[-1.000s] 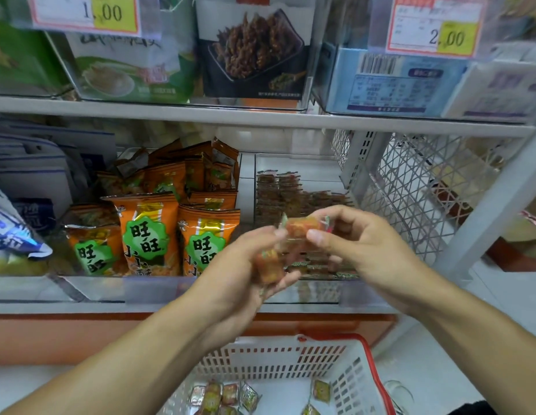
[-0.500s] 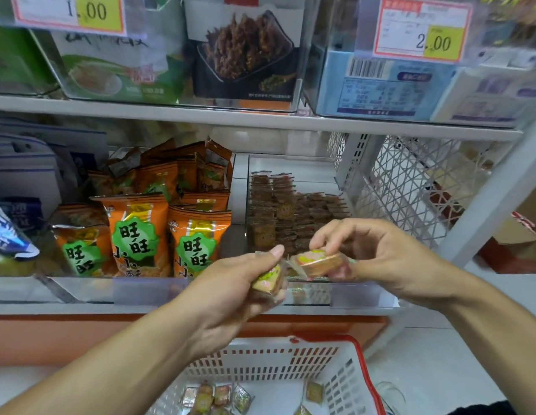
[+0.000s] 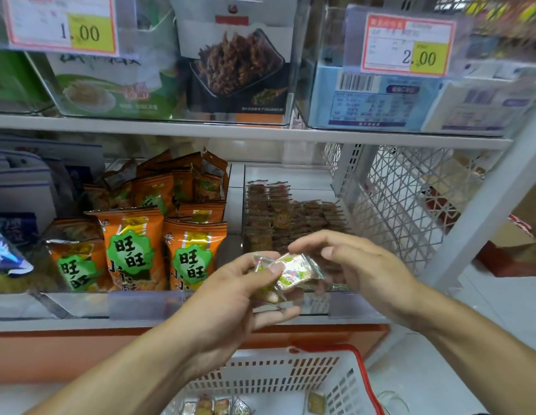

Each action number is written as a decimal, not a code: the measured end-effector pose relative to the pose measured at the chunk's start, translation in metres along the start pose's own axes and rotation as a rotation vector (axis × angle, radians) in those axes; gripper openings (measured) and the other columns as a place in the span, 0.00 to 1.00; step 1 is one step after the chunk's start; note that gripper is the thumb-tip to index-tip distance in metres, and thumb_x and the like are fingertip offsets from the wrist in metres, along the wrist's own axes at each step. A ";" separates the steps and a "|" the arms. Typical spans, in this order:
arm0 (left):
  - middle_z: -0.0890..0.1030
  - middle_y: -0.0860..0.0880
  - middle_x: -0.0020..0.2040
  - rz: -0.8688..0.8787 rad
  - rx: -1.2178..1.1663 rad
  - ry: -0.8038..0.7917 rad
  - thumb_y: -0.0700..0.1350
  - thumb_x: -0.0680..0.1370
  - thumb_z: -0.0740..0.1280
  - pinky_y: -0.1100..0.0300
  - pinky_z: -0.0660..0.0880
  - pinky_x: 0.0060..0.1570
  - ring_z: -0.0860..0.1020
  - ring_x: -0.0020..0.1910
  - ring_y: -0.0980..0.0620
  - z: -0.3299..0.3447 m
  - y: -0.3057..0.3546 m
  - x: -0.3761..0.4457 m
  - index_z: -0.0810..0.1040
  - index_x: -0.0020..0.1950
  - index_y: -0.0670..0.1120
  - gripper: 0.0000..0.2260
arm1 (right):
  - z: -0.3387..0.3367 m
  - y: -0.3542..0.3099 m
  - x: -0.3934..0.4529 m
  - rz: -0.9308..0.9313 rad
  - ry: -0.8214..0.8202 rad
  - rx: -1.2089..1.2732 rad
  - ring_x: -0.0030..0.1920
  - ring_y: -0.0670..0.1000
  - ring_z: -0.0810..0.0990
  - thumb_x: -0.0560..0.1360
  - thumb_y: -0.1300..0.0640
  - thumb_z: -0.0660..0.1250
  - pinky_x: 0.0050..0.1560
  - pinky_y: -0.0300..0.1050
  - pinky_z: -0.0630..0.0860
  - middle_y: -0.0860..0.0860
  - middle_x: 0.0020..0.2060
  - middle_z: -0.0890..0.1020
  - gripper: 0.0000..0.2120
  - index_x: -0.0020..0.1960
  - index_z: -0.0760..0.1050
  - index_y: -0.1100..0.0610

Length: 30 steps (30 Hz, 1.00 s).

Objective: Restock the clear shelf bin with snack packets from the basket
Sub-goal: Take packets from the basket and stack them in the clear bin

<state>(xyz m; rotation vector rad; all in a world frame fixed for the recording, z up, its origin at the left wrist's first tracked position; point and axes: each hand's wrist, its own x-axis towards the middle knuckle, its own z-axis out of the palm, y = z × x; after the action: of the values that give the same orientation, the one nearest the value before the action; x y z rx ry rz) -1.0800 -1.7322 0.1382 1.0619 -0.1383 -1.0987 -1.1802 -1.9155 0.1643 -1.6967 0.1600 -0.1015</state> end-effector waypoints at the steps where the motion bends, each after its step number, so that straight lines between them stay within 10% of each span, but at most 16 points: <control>1: 0.84 0.38 0.59 0.013 0.018 0.016 0.42 0.75 0.72 0.48 0.84 0.46 0.81 0.63 0.36 0.000 0.001 0.000 0.79 0.64 0.42 0.18 | 0.001 0.000 0.001 -0.009 0.027 -0.015 0.45 0.47 0.81 0.77 0.59 0.71 0.44 0.42 0.80 0.51 0.49 0.85 0.12 0.60 0.81 0.54; 5: 0.86 0.41 0.58 0.066 0.036 0.014 0.44 0.76 0.72 0.48 0.84 0.46 0.86 0.54 0.46 0.003 0.001 0.000 0.79 0.65 0.45 0.18 | 0.001 0.005 0.002 -0.004 0.128 -0.039 0.42 0.49 0.83 0.63 0.62 0.79 0.48 0.43 0.81 0.52 0.47 0.87 0.27 0.61 0.76 0.54; 8: 0.85 0.38 0.58 0.082 -0.098 0.004 0.52 0.80 0.68 0.44 0.84 0.51 0.85 0.57 0.39 0.003 0.005 0.000 0.75 0.67 0.41 0.20 | -0.003 0.005 0.004 -0.007 0.156 0.024 0.43 0.50 0.85 0.65 0.68 0.78 0.46 0.40 0.82 0.57 0.46 0.87 0.25 0.59 0.76 0.58; 14: 0.83 0.31 0.58 0.086 -0.152 0.072 0.33 0.83 0.56 0.45 0.83 0.52 0.84 0.55 0.33 0.001 0.011 0.001 0.73 0.69 0.38 0.16 | -0.021 -0.001 0.003 -0.126 0.131 0.091 0.50 0.48 0.84 0.68 0.60 0.74 0.50 0.37 0.80 0.53 0.49 0.87 0.14 0.52 0.85 0.50; 22: 0.87 0.45 0.44 0.211 0.509 0.142 0.40 0.79 0.71 0.59 0.77 0.42 0.83 0.42 0.51 -0.004 0.002 0.002 0.85 0.54 0.45 0.05 | -0.011 0.002 0.003 -0.205 0.017 -0.365 0.52 0.45 0.85 0.72 0.55 0.75 0.57 0.43 0.80 0.45 0.51 0.87 0.14 0.56 0.83 0.45; 27: 0.87 0.45 0.54 0.205 0.477 0.019 0.35 0.77 0.70 0.53 0.77 0.61 0.83 0.57 0.45 -0.007 0.008 0.002 0.86 0.57 0.46 0.11 | -0.011 0.010 0.007 -0.200 0.056 -0.323 0.53 0.58 0.84 0.67 0.61 0.79 0.55 0.55 0.82 0.50 0.52 0.83 0.24 0.61 0.83 0.47; 30: 0.87 0.43 0.53 0.234 0.362 0.013 0.35 0.76 0.72 0.62 0.81 0.51 0.86 0.53 0.49 -0.007 0.009 0.003 0.82 0.61 0.42 0.14 | -0.011 0.015 0.009 -0.224 0.050 -0.428 0.55 0.54 0.83 0.68 0.62 0.80 0.57 0.57 0.81 0.47 0.55 0.80 0.28 0.65 0.80 0.45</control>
<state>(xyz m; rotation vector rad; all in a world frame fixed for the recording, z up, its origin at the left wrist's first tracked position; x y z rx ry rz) -1.0681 -1.7299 0.1403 1.3372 -0.4529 -0.8721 -1.1739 -1.9292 0.1511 -2.1367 0.0275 -0.2941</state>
